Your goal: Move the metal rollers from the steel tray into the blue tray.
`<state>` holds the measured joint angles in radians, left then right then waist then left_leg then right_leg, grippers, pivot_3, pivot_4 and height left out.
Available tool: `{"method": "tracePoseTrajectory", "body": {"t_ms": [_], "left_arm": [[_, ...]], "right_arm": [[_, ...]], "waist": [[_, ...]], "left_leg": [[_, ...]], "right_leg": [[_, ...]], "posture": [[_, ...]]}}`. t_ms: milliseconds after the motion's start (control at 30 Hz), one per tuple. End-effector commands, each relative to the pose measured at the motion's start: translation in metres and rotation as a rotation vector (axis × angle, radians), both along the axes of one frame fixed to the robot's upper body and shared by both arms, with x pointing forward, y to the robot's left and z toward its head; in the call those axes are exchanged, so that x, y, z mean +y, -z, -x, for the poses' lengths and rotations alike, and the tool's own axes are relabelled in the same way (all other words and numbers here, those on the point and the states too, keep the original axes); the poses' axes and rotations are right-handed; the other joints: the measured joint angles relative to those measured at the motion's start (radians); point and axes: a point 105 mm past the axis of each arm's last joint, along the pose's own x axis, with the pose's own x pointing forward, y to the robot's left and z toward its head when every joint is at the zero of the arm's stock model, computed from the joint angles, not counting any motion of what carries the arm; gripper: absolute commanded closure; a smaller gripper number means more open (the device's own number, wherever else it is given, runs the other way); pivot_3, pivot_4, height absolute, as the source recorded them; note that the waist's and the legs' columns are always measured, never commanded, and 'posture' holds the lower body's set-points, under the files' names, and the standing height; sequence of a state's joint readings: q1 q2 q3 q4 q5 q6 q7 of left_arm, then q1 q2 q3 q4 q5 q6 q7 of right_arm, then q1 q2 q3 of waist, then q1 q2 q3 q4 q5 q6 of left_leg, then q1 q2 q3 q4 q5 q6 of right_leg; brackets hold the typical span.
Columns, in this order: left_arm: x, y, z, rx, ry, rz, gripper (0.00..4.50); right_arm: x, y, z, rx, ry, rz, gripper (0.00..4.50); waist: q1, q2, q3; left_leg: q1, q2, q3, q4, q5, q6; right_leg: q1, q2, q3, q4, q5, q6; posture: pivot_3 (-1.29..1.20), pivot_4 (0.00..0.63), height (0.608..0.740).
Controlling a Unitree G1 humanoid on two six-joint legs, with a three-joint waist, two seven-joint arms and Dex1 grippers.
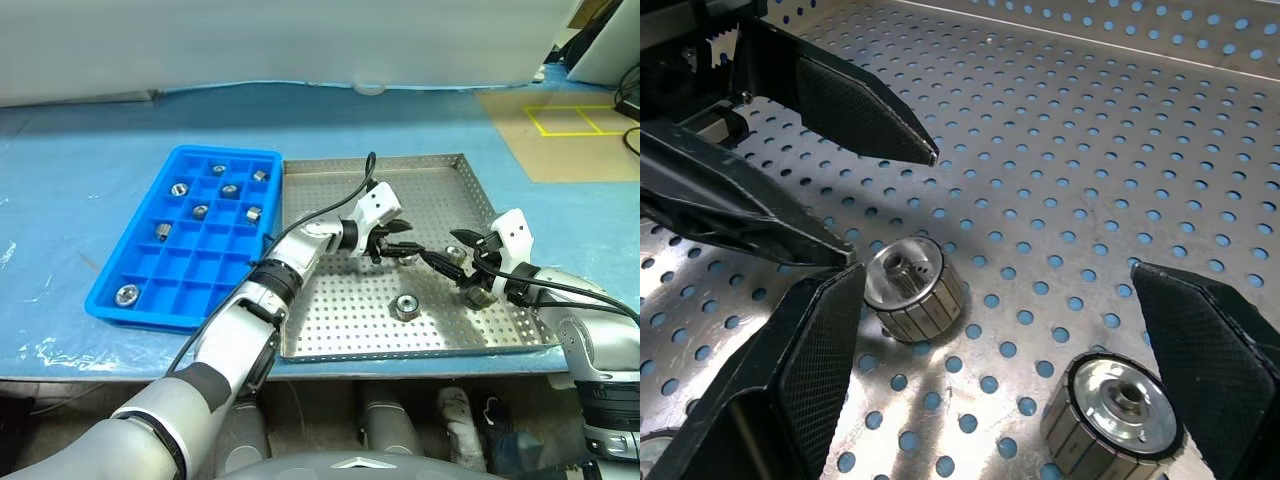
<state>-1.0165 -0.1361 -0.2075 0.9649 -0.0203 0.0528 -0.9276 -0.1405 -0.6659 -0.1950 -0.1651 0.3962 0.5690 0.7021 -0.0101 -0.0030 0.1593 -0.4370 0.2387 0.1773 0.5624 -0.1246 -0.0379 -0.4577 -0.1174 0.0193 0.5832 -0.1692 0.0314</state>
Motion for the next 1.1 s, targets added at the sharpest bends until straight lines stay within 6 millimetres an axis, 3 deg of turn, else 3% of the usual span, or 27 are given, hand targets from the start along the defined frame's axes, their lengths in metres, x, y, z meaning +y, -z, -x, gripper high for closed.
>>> {"method": "tracePoseTrajectory", "body": {"t_ms": [33, 233, 400, 633, 833, 1100], "left_arm": [[-0.020, 0.000, 0.008, -0.057, 0.030, -0.028, 1.91], [-0.025, 0.015, 0.013, -0.043, 0.042, -0.061, 1.91], [-0.030, 0.023, 0.017, -0.057, 0.041, -0.073, 1.91], [-0.041, 0.006, 0.018, -0.070, 0.041, -0.006, 1.91], [-0.052, -0.007, 0.020, -0.093, 0.052, 0.015, 1.91], [-0.057, -0.001, 0.026, -0.087, 0.073, -0.008, 1.91]], "right_arm": [[-0.007, -0.025, -0.003, -0.097, 0.028, -0.005, 0.00], [-0.023, -0.035, -0.003, -0.144, 0.108, 0.017, 0.00], [-0.024, -0.036, -0.002, -0.149, 0.118, 0.019, 0.00], [-0.025, -0.034, 0.001, -0.143, 0.121, 0.023, 0.00], [-0.023, -0.052, 0.003, -0.182, 0.101, -0.046, 0.00], [-0.020, -0.060, 0.006, -0.194, 0.086, -0.074, 0.00]], "waist": [[0.000, 0.000, 0.000], [-0.001, 0.000, 0.000], [-0.003, 0.000, 0.000], [-0.003, 0.000, 0.000], [-0.003, 0.000, 0.000], [-0.003, 0.000, 0.000]], "left_leg": [[0.000, 0.000, 0.000, 0.000, 0.000, 0.000], [-0.001, 0.000, 0.000, 0.000, -0.001, 0.001], [0.000, 0.000, 0.000, 0.000, -0.001, 0.001], [0.000, 0.000, 0.000, 0.000, -0.001, 0.001], [-0.001, -0.001, 0.000, 0.000, -0.001, 0.001], [0.000, -0.001, 0.000, 0.000, -0.001, 0.001]], "right_leg": [[0.000, 0.000, 0.000, 0.000, 0.000, 0.000], [0.000, 0.000, 0.000, -0.001, 0.000, 0.000], [0.000, 0.000, 0.000, -0.001, 0.000, 0.000], [0.000, 0.000, 0.000, -0.001, 0.000, 0.000], [0.000, -0.001, 0.000, -0.001, 0.000, 0.000], [0.000, -0.001, 0.000, -0.002, 0.000, 0.000]], "posture": [[-0.37, 0.150, 0.740], [-0.41, 0.150, 0.740], [-0.43, 0.150, 0.740], [-0.43, 0.150, 0.740], [-0.43, 0.150, 0.740], [-0.43, 0.150, 0.740]]}}
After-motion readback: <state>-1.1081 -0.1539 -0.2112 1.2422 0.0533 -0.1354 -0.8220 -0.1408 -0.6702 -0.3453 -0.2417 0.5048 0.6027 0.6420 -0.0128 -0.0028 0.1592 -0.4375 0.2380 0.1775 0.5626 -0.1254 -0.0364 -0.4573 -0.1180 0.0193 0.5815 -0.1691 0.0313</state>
